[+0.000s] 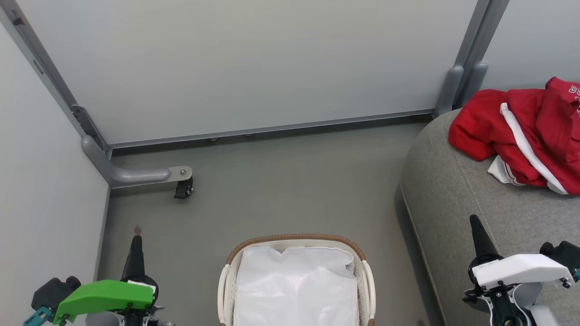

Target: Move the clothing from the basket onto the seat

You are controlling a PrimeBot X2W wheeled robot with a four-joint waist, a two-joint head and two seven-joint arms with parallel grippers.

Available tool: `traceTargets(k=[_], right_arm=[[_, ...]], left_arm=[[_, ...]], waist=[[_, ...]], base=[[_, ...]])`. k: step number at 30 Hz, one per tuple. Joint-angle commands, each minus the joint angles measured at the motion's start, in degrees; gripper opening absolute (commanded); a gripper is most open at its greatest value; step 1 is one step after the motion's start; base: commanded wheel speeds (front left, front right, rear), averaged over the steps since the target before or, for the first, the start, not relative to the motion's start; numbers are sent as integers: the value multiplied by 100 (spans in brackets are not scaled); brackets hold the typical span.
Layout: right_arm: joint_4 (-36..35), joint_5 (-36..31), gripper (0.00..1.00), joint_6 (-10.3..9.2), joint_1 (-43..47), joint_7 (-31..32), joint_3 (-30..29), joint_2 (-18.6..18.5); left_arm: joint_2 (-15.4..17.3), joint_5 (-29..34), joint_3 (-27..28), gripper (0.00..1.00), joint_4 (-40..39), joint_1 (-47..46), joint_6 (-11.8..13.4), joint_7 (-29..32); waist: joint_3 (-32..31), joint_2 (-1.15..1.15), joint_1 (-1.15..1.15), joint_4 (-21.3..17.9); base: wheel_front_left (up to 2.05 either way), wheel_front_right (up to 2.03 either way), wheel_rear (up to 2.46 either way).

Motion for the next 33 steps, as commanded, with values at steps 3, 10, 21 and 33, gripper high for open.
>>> traceTargets(k=[3, 10, 21, 33], right_arm=[[-96, 306, 0, -2, -101, 81, -30, -45], [-125, 725, 0, -3, -105, 185, -52, -49], [-167, 1341, 0, -3, -111, 340, -85, -52], [-211, 2001, 0, -3, -111, 508, -118, -56]], left_arm=[[24, -266, 61, 0, -86, -165, -53, 74], [25, -615, 124, 0, -126, -187, -67, 175], [29, -1126, 213, 0, -182, -227, -110, 334], [32, -1688, 315, 0, -236, -263, -141, 507]], waist=[[-2, 0, 0, -8], [-5, 0, 0, -25], [-10, 0, 0, -53], [-16, 0, 0, -85]], base=[[0, 0, 0], [0, 0, 0], [0, 0, 0], [0, 0, 0]])
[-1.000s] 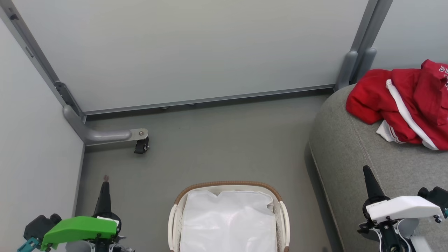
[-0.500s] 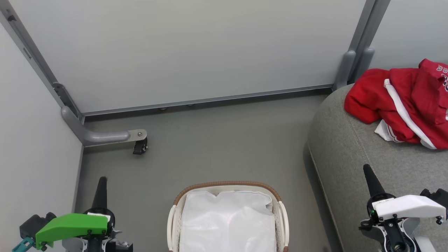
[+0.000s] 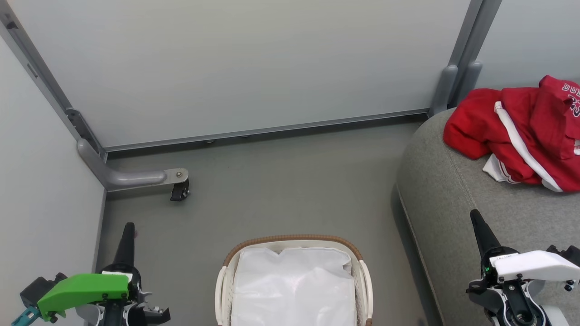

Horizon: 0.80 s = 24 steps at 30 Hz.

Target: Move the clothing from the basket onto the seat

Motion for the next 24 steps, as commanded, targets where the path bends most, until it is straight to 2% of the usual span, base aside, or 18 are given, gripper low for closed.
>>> traceTargets(k=[1, 24], right_arm=[[-55, 129, 0, 0, -83, 43, -25, -36], [-120, 1180, 0, -1, -80, 308, -78, -45]], left_arm=[[30, -130, 40, 0, -46, -121, -39, 41], [35, -1006, 198, 0, -140, -181, -99, 306]], waist=[[-1, 0, 0, -3], [-12, 0, 0, -63]], base=[[0, 0, 0], [0, 0, 0]])
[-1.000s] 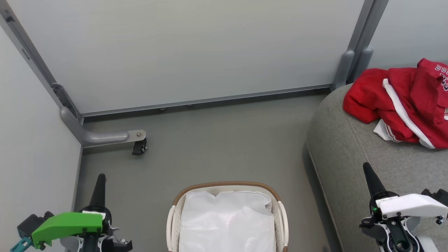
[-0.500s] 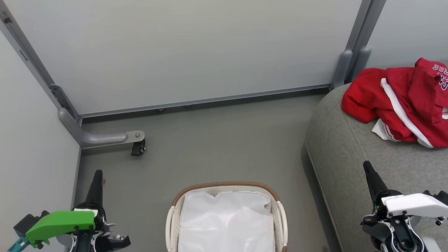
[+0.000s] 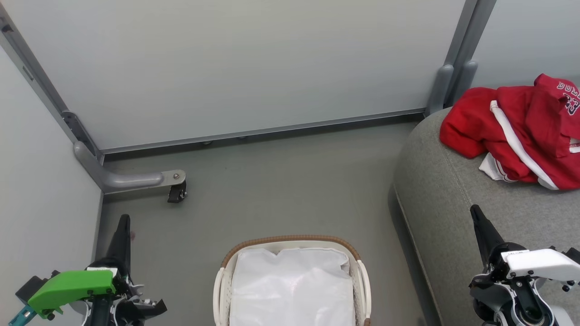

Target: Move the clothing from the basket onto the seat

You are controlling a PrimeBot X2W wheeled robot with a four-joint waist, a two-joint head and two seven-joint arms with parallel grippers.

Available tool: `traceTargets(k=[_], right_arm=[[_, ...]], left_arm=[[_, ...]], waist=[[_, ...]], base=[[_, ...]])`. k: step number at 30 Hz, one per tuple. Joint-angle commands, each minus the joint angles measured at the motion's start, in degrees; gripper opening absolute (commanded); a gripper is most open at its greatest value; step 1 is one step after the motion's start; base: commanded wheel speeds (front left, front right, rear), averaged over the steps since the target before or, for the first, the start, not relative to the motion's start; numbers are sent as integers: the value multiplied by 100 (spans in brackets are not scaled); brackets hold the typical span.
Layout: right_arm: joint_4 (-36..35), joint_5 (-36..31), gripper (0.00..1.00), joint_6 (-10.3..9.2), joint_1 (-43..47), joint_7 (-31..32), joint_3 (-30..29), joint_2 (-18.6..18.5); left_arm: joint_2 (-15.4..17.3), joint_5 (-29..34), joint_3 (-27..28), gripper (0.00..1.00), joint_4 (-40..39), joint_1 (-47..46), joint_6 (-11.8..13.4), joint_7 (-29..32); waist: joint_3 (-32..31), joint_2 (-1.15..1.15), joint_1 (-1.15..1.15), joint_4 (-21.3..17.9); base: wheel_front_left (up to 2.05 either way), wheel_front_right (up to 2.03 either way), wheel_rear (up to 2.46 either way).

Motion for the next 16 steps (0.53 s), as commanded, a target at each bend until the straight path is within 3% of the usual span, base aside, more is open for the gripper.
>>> traceTargets(k=[1, 16], right_arm=[[-29, 117, 0, 2, -54, 31, -22, -36], [-43, 314, 0, 2, -54, 88, -31, -37]], left_arm=[[33, -104, 39, 0, -37, -102, -49, 32], [34, -268, 64, 0, -48, -98, -51, 93]], waist=[[-1, 0, 0, -3], [-4, 0, 0, -17]], base=[[0, 0, 0], [0, 0, 0]])
